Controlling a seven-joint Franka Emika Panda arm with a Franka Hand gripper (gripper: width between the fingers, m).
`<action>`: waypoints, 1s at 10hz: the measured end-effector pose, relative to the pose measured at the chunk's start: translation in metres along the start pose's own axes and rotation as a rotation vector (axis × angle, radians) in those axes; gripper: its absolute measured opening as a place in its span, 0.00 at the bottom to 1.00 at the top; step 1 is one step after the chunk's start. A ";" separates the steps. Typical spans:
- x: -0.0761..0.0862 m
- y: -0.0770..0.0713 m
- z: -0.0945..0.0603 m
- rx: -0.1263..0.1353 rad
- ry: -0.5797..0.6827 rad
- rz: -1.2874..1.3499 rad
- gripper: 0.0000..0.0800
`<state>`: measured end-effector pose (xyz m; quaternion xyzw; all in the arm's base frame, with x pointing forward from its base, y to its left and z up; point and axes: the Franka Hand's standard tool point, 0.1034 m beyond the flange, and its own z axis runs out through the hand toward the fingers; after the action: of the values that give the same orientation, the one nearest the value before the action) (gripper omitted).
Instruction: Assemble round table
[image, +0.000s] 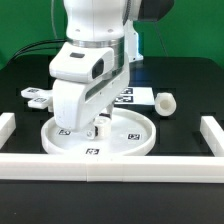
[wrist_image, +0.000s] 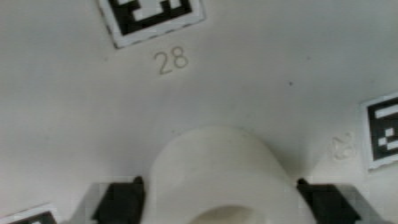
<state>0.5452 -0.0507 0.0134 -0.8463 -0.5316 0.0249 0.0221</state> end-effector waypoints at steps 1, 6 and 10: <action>0.000 0.000 0.000 0.000 0.000 0.000 0.51; 0.050 -0.004 -0.001 0.005 0.013 -0.040 0.51; 0.081 -0.017 -0.003 0.026 0.010 -0.071 0.51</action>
Offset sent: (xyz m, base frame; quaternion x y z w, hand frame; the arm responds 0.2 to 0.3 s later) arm 0.0242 0.0353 0.0003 -0.0030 0.0166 -0.0221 0.9996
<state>0.5653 0.0295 0.0157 -0.8268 -0.5607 0.0269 0.0365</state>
